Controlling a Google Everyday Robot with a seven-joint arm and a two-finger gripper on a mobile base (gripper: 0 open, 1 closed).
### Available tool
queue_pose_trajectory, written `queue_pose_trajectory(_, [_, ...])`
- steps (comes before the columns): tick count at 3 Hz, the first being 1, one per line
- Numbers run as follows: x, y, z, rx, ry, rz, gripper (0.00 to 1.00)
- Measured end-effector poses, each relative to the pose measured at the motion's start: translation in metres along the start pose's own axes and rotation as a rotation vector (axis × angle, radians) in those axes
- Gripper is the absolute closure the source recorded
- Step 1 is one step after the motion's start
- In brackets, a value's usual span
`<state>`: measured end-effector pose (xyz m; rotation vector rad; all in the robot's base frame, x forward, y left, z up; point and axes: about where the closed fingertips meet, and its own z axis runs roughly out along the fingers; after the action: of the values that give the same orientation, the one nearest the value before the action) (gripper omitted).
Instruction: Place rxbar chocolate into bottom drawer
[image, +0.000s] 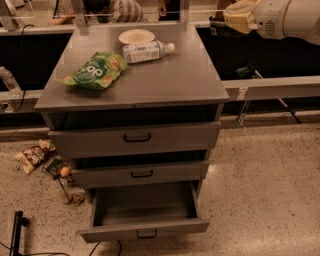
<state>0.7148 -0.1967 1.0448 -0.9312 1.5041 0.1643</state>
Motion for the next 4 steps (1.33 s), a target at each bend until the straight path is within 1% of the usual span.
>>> queue_pose_trajectory(1, [0.002,0.030,0.003,-0.036,-0.023,0.050,1.00])
queue_pose_trajectory(2, [-0.010,0.126,-0.014,-0.167,-0.075,0.195,1.00])
queue_pose_trajectory(3, [-0.008,0.184,-0.024,-0.255,-0.070,0.263,1.00])
queue_pose_trajectory(4, [0.010,0.227,-0.018,-0.327,-0.068,0.287,1.00])
